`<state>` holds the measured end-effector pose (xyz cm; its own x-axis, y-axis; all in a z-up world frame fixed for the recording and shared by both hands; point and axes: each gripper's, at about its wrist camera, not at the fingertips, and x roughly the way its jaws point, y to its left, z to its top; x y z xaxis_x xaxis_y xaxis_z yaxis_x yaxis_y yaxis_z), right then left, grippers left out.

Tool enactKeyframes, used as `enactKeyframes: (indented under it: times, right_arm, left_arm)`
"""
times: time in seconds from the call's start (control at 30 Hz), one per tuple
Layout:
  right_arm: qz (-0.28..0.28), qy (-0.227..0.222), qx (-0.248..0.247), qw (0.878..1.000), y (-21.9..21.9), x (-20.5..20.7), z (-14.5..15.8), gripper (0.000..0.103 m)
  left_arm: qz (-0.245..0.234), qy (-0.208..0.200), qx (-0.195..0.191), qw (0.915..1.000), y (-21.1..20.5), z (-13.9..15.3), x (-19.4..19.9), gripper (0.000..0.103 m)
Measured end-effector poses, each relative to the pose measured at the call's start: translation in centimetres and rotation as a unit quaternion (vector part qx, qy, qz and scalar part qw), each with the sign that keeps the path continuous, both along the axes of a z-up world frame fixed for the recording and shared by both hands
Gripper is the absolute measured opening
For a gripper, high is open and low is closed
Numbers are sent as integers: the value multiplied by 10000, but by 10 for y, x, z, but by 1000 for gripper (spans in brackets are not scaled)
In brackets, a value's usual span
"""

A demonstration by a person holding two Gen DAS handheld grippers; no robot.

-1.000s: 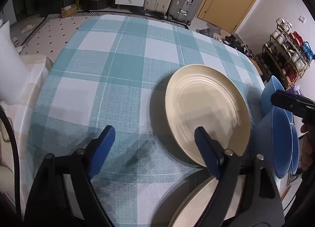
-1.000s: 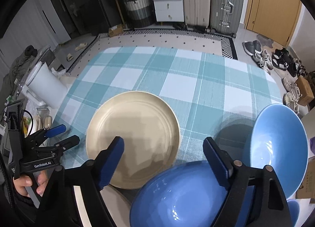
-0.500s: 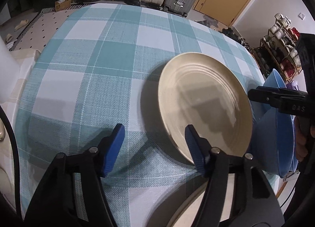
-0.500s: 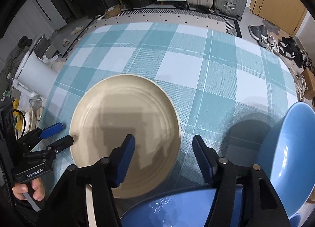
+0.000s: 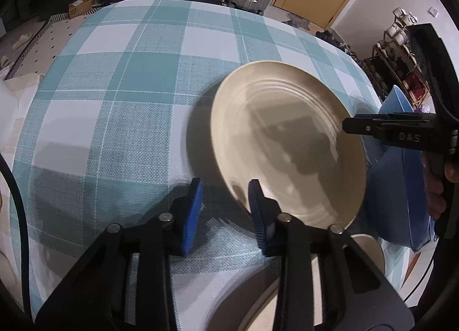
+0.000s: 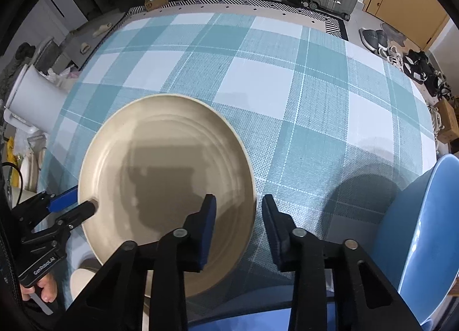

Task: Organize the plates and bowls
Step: 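Close the left tool on a cream plate and lift it while the right tool grips another plate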

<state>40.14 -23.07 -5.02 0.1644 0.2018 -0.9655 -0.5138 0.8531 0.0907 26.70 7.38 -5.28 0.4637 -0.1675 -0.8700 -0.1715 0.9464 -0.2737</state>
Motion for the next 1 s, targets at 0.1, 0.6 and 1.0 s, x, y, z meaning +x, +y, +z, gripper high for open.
enactKeyframes:
  times: [0.1,0.6,1.0]
  right_arm:
    - [30,-21,-71,10000,1,0,-3,21]
    - [5,-186,-59,9998,0,1,-3,11]
    - [-16,-196,46,9998,2,2,-1,11]
  left_arm:
    - [-48,-21,16,10000,-2,1,0,24]
    - [-73,-128,130,9998,-5,4,0,15]
    - [38,-253,188,9995,-2,10,-3,15]
